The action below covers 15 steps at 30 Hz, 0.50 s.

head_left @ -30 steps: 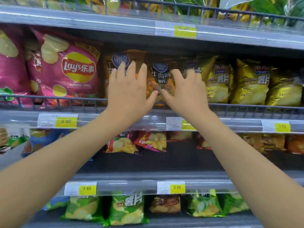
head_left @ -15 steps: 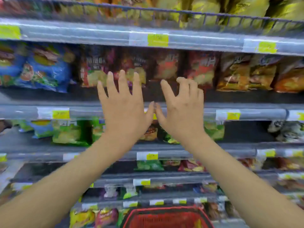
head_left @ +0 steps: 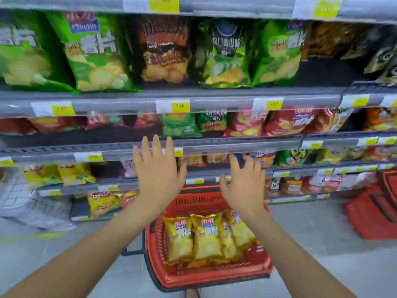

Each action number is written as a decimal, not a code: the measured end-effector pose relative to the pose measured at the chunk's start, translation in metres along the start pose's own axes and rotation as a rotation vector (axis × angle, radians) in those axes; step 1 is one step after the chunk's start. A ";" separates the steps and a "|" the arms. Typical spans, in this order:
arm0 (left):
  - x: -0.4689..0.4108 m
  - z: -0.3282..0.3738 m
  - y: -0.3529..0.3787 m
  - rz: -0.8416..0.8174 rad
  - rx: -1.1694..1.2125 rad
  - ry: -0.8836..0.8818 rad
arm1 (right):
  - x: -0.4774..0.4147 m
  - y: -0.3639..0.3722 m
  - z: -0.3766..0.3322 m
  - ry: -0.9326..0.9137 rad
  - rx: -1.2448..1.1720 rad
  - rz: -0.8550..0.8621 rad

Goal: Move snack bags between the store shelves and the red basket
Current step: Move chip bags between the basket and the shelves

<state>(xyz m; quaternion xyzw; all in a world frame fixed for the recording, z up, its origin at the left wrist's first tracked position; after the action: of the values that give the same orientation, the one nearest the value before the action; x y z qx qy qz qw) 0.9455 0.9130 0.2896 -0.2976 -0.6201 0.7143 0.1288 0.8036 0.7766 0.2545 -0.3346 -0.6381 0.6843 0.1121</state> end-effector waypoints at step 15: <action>0.170 0.022 0.283 -0.309 -0.086 0.006 | 0.176 0.274 0.098 0.105 0.144 -0.354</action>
<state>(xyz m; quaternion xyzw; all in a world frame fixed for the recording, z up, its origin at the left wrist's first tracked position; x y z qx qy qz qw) 0.8511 0.9331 -0.0269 -0.2060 -0.6881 0.6580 0.2259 0.6871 0.7567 -0.0647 -0.2437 -0.6297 0.6793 0.2875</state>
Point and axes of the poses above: each hand's wrist, its own x-axis away from the middle knuckle, its own y-axis out of the palm, z = x × y, the point moved 7 cm from there along -x, towards the middle knuckle, and after that the axes turned 9 degrees about -y, right-handed, at the moved point
